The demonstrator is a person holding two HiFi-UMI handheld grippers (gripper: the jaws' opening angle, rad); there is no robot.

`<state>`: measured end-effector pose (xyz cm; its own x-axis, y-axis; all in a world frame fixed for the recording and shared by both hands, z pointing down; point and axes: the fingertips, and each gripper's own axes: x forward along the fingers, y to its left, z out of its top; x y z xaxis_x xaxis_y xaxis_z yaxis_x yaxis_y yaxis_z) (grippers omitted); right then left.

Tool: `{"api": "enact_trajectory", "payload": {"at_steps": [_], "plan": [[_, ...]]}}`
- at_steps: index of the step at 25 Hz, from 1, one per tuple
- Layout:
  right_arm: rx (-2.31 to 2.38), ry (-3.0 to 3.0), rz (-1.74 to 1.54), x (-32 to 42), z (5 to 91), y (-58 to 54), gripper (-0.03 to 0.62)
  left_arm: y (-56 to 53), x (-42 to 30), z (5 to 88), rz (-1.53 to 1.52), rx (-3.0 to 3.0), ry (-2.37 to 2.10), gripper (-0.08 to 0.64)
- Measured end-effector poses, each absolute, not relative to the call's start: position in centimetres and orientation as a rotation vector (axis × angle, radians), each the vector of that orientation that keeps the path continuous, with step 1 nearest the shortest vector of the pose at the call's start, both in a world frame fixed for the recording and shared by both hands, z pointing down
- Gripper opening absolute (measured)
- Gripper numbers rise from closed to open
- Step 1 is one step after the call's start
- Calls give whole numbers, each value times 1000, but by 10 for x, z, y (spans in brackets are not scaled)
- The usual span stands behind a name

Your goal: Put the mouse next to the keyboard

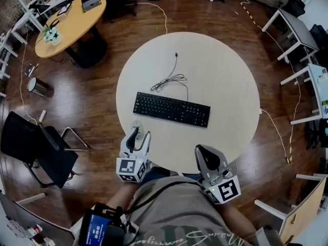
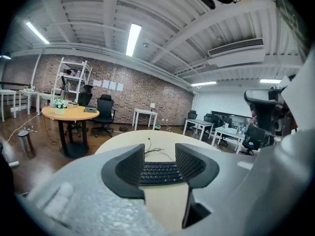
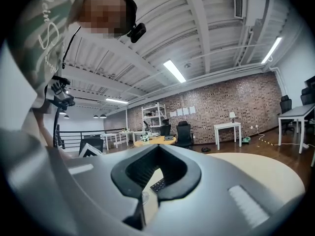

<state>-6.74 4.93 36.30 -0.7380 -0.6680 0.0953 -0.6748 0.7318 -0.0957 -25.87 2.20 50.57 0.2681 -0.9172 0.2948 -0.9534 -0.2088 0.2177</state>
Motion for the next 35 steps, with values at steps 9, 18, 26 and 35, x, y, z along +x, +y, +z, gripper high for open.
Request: {"api": "enact_trajectory", "payload": {"at_steps": [9, 18, 26, 35], "plan": [[1185, -2828, 175, -65, 365, 55, 5, 7, -305, 602, 356, 1974, -1681, 256], [1249, -2793, 200, -56, 369, 66, 5, 11, -327, 710, 598, 1791, -1580, 264], [1338, -2715, 214, -32, 381, 75, 5, 11, -330, 727, 640, 1791, -1581, 270], [1351, -2720, 234, -14, 380, 78, 5, 18, -319, 726, 647, 1753, -1592, 267]]}}
